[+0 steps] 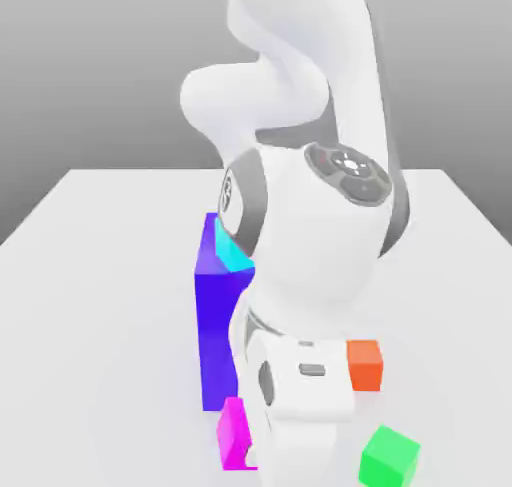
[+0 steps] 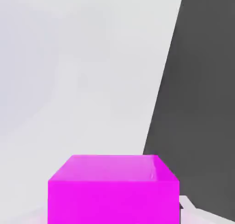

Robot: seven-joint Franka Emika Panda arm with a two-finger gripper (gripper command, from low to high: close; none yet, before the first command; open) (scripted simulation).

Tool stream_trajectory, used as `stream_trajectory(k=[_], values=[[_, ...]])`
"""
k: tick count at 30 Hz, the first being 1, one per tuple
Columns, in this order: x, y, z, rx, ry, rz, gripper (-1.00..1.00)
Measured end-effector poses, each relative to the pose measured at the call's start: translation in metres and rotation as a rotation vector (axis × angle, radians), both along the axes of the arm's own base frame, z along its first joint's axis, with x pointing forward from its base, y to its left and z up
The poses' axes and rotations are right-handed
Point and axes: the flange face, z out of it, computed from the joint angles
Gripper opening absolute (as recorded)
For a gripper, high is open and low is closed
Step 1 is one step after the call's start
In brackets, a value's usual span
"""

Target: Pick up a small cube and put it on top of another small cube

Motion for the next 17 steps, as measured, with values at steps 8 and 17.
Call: stream_trajectory(k=[8, 17], values=[[-0.034, 0.084, 0.011, 0.166, -0.031, -0.194, -1.0], [-0.041, 0.1, -0.047, 0.197, -0.031, -0.23, 1.0]])
